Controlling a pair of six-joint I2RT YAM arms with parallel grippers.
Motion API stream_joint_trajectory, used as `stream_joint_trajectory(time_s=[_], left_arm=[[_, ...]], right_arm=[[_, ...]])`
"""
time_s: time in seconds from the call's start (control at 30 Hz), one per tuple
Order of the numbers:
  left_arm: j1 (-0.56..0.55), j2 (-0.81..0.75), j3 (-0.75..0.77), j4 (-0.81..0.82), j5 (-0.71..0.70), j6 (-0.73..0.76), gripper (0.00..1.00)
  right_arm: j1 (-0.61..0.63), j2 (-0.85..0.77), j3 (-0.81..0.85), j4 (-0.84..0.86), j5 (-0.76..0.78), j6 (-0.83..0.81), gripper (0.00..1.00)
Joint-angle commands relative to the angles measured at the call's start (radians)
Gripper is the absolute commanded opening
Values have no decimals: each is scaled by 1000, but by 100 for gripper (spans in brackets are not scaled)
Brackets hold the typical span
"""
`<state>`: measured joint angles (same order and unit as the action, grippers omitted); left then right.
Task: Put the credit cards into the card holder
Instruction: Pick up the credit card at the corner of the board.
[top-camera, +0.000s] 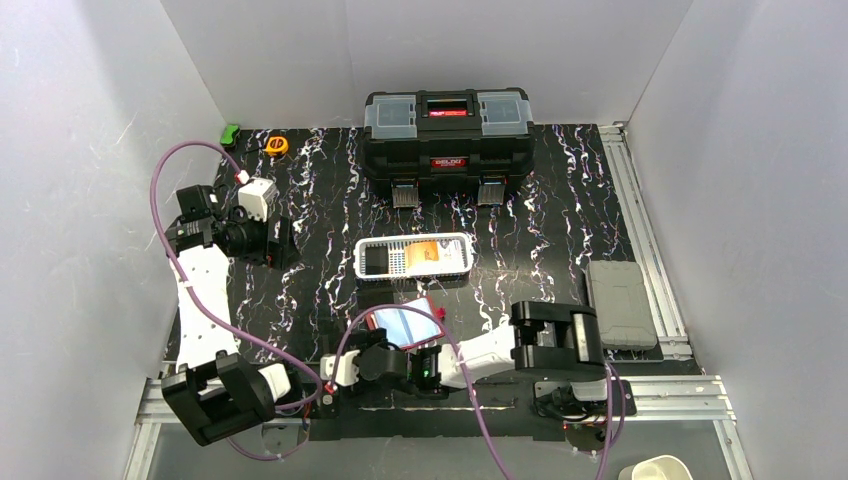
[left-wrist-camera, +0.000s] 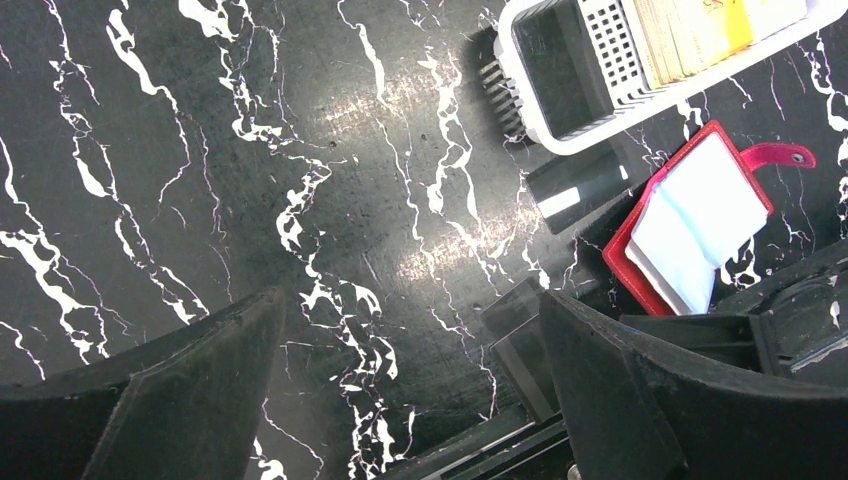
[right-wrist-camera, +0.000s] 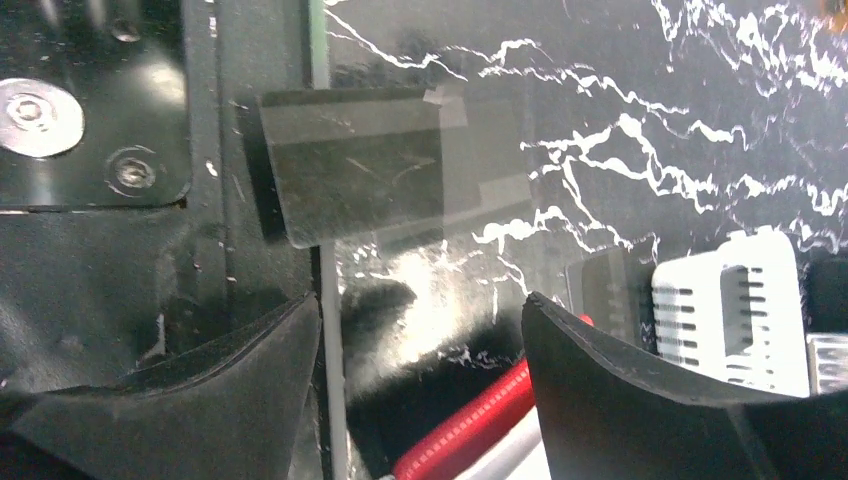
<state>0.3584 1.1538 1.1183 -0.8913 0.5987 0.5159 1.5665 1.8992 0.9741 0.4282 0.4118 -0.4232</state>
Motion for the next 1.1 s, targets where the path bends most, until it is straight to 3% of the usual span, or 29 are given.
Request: stream_joint_trajectory(time_s=[0.0, 0.8, 1.07], left_arm=[[6, -9, -17, 5, 15, -18, 98], [6, 52, 41, 45, 32, -45, 98], [5, 51, 54, 39, 20, -48, 98]], right_arm=[[35, 46, -11, 184, 52, -123, 80], [97, 206, 55, 290, 81, -231, 76], [105, 206, 70, 251, 27, -209, 73]])
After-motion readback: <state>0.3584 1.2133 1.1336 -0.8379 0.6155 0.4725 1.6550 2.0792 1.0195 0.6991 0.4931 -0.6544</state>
